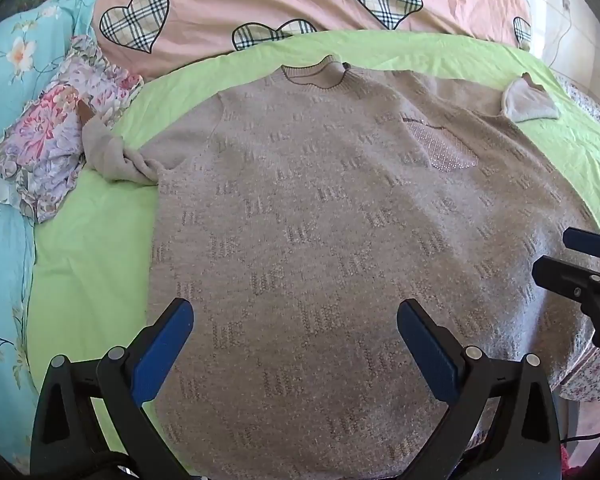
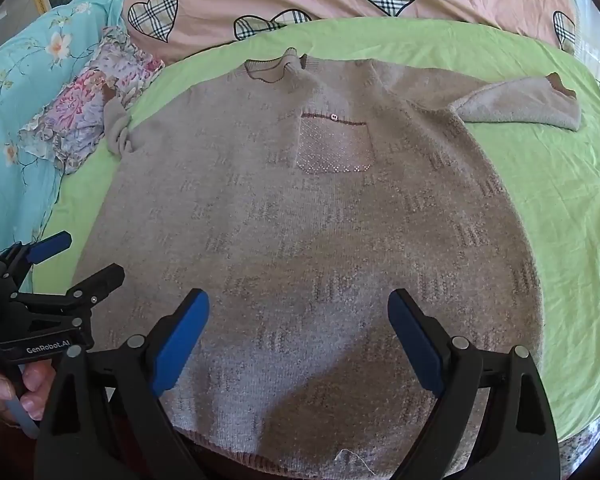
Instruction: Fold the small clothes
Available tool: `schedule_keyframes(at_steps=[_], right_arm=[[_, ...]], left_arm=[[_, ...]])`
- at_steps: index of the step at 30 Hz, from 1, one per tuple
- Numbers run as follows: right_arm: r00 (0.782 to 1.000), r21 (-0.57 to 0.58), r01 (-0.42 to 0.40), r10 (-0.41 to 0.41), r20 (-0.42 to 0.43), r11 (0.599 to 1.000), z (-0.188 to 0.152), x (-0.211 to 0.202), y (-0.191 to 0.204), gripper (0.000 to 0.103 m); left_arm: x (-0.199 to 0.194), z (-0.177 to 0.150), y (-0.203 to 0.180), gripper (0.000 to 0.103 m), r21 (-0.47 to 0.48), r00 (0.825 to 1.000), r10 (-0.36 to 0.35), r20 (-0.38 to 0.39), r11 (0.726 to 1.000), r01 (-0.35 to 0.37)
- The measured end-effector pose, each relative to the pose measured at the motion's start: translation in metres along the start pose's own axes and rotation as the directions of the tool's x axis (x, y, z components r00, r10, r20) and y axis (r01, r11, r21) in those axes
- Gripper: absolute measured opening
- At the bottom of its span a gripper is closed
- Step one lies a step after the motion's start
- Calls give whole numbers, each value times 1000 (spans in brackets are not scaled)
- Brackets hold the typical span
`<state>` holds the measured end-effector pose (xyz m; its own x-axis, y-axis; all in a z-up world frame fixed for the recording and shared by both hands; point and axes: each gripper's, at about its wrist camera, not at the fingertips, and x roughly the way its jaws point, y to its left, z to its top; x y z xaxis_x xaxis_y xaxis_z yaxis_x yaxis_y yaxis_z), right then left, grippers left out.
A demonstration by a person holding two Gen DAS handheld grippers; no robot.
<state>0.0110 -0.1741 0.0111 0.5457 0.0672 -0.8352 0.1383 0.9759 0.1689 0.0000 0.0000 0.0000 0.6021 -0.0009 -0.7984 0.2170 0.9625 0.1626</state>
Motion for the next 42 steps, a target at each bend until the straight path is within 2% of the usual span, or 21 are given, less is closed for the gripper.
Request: schedule_keyframes(at_steps=[7,11,16,22,29,35,42], right_arm=[[1000,-1,2,-2,-2,1000,-1,3,0,91],[1000,4,4,-4,9,1000,0,4,0,91],[1000,9,5,-5,16,1000,0,8,-2,91],[1000,6,2,-2,14,1000,-2,10,0,91],[1000,2,1,-1,12,1000,-3,10,2,91],[1000,2,2,-2,15,1000,-3,9,3,91],[1000,1,3,-3,14,1000,-3,9,3,91]], left_arm=[[-4,3,-3,102,-4,1000,-15,16,1000,15],[-9,0,5,102,-19,997,-60,51,998,61],[-13,0,1,102,-31,993,-82,80,996,84],[-12,0,-2,102,-17,995,-68,68,997,69],[-13,1,0,102,-31,995,-85,54,996,87],[-14,1,-2,102,-10,995,-57,88,998,58],[-14,1,-3,102,-12,994,-58,90,998,59]])
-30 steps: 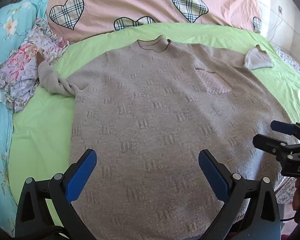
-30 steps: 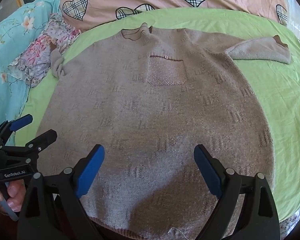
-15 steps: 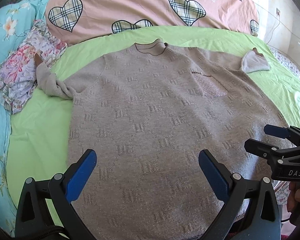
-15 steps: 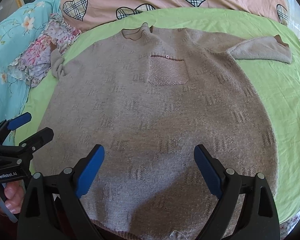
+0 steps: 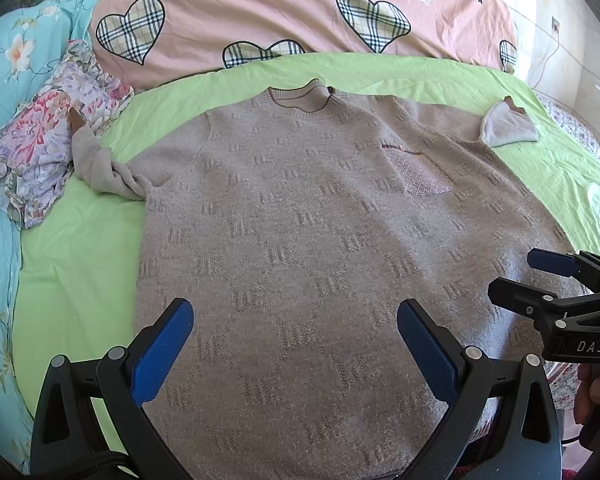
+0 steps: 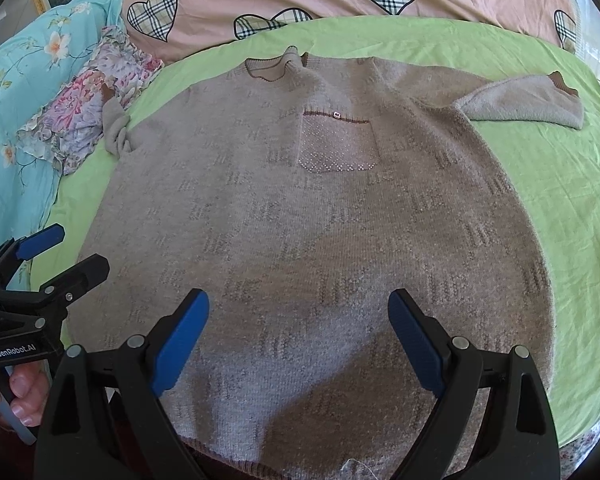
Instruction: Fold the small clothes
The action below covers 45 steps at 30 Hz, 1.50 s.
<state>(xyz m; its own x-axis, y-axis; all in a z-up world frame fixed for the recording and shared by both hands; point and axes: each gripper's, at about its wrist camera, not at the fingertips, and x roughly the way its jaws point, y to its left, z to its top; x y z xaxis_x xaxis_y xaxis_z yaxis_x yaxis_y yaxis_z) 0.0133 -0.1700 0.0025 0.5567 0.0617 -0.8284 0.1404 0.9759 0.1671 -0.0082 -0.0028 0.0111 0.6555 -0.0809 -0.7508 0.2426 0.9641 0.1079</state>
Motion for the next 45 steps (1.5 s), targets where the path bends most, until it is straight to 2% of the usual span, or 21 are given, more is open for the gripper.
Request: schedule_keyframes(at_steps=[6,19,31,38,45], right_arm=[[1000,-1,-1,1,-5,1000,0,-1,1,91],[1000,27,2,-2,2,1000,6,0,-9,91],[1000,90,-4,3,4,996,14,2,-31,91],[999,151,7,-12,37,989,39,-1,-69,91],[990,228,83,-107,96,970,94,-4,-139,91]], left_arm=[[-1,1,-1,102,13,999,16,35,1000,-17],[9,5,3,102,-9,1000,-17,-25,1000,16],[29,14,7,102,-25,998,-17,-69,1000,15],[44,34,15,102,-36,998,-4,-68,999,2],[57,61,25,102,-51,998,24,-51,998,-27]])
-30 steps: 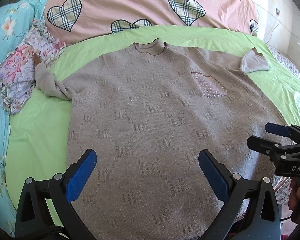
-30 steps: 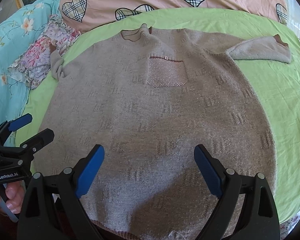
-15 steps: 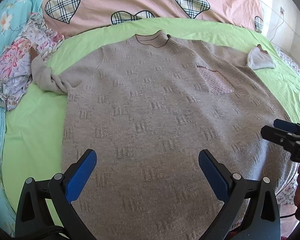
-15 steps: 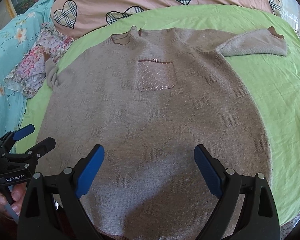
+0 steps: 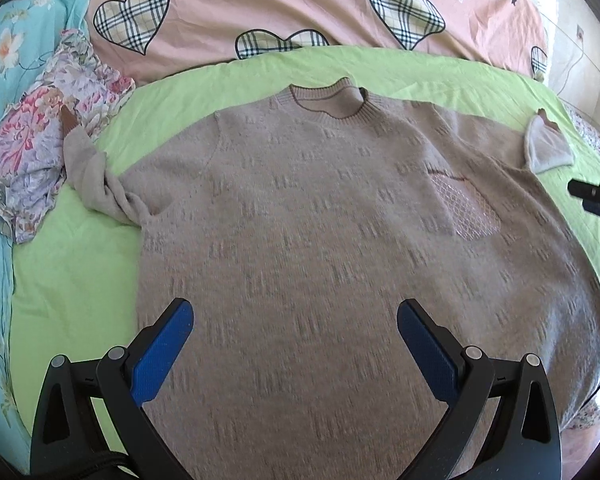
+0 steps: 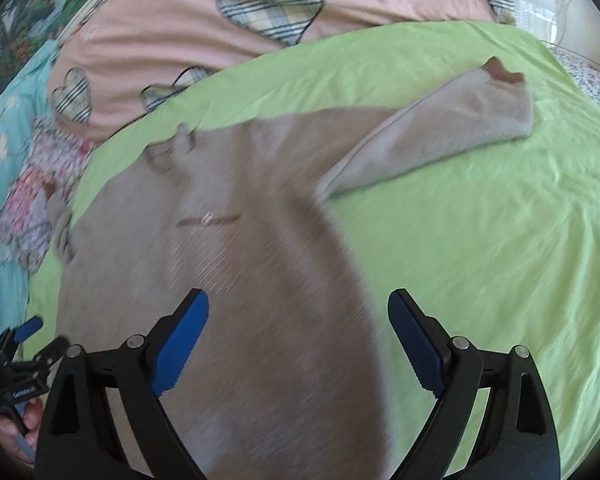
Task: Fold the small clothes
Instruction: 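Reach the right gripper to a sleeve and grasp its brown cuff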
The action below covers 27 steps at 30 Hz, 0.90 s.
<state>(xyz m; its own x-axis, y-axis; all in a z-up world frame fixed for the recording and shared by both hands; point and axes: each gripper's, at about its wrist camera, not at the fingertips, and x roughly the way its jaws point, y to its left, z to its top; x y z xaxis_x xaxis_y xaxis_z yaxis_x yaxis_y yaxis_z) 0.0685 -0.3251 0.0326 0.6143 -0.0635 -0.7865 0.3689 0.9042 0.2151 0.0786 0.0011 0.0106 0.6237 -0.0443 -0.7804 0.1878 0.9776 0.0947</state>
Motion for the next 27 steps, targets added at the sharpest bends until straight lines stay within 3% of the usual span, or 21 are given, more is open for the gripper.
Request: schedule_keyframes(at_steps=[7,14,23,25,27], right_arm=[[995,118,77,-83,47,990,77,31,-71,90],[971,219,202,-225,84,955,158,70,-141,80],[941,260,319,-337,26,911,205,127,-191,76],[930,237,352,-368,24,906,207,132,-191,60],[935,228,338,-354,33,913,206,130,-191,30]], left_arm=[[16,24,4,102,-26,1000,15,-2,1000,-15],[39,36,-6,102,-11,999,10,-43,1000,-10],[65,36,-9,102,-4,994,23,-109,1000,-24],[67,36,-9,102,-6,993,24,-116,1000,-25],[68,36,-6,102,-12,993,20,-114,1000,-22]])
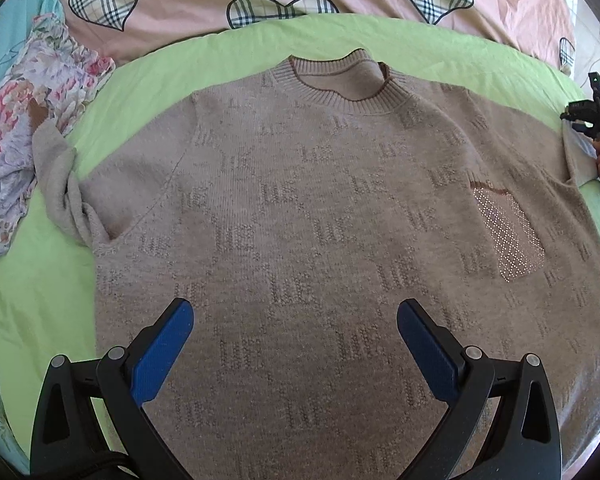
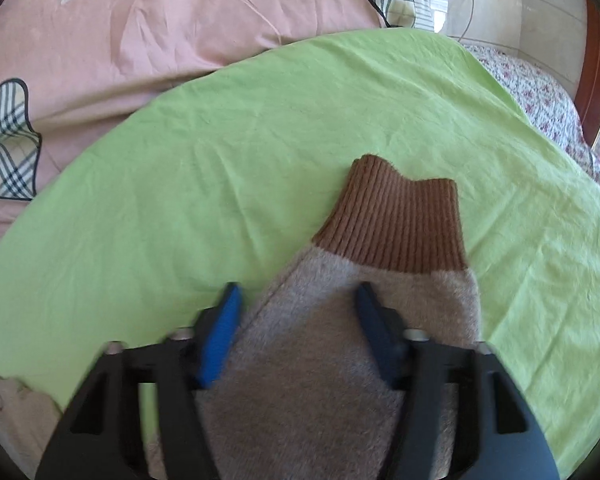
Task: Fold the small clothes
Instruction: 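Reach the right gripper to a sleeve and grasp its brown cuff, then carry the held sleeve with the right gripper across the sweater body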
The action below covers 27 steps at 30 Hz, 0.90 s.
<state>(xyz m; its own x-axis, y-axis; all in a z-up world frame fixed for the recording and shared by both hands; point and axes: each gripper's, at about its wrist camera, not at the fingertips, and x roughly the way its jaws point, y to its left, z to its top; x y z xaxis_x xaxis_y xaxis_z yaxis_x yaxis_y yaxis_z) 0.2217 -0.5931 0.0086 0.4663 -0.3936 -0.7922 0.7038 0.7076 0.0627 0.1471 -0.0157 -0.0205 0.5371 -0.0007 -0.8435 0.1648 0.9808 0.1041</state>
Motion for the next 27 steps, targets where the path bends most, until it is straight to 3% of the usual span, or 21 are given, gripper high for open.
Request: schedule_keyframes(at_steps=[2,7,10,14,15,21,27], right_arm=[[999,8,-49,49,6,999,-3,-7,-1,10],[973,-59,-229,231,29,972,-27,-43,31,8],[933,-107,-357,360,18,928,-53,-77,66,8],[841,-148,-540,540,-42,829,-96,-117,123,8],[795,-152,-605,602,-69,781,-111,-127,143,8],[605,-189,-796,763,-226,575,-185,-165,233,8],[521,-188,-853,774,-359,487,-243,-165,293,8]], left_arm=[[0,0,0,102,-6,1000,-7,2,1000,7],[-7,-1,1,102,-13,999,-33,15,999,33],[-14,-3,2,102,-24,998,-48,31,999,49],[-24,-6,10,102,-58,996,-75,46,995,78],[-26,-8,13,102,-68,995,-80,51,994,83],[-33,-16,38,102,-143,992,-110,64,983,118],[-30,-19,67,102,-236,980,-186,67,952,197]])
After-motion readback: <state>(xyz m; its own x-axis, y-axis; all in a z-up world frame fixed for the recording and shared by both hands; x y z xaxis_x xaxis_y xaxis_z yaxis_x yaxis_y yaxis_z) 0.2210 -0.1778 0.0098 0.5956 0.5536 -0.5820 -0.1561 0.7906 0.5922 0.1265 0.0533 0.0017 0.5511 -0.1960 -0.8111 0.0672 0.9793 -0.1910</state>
